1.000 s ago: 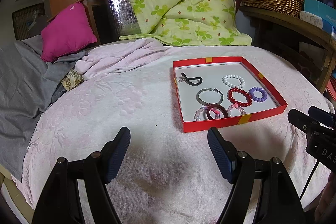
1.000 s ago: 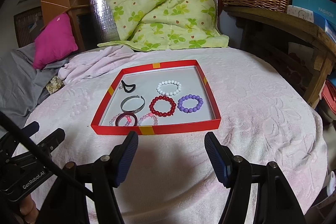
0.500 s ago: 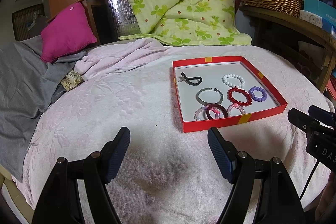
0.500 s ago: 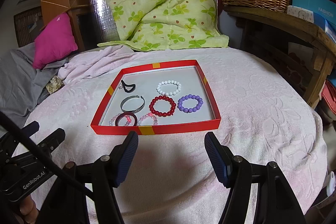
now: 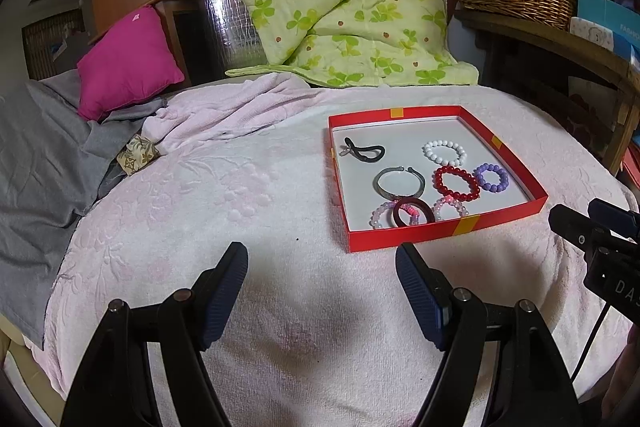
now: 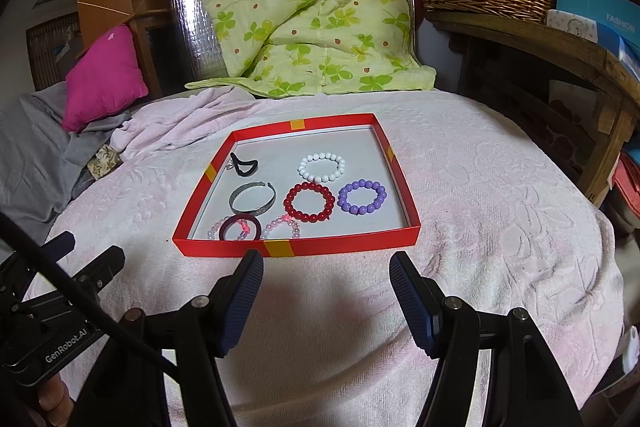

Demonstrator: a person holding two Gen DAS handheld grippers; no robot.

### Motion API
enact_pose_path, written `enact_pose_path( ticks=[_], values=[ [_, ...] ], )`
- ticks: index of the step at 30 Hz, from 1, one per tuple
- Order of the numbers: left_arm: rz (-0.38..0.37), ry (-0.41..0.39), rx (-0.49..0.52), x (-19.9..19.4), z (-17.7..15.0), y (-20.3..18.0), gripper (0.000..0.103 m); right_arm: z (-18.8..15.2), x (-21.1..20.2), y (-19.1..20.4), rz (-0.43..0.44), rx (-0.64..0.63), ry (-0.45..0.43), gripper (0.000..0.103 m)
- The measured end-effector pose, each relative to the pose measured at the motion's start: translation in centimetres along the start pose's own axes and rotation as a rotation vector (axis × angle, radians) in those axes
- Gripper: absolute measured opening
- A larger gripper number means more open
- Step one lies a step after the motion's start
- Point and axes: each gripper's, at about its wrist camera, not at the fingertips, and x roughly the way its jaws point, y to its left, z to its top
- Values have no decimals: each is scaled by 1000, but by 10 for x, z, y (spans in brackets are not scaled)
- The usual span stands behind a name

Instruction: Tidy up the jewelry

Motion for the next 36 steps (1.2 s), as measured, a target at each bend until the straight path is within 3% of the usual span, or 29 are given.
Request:
enact_pose_path(
  ticks=[36],
  values=[
    [6, 26, 30, 5, -3, -2, 77, 0, 0, -1, -1, 0, 0, 69]
  ],
)
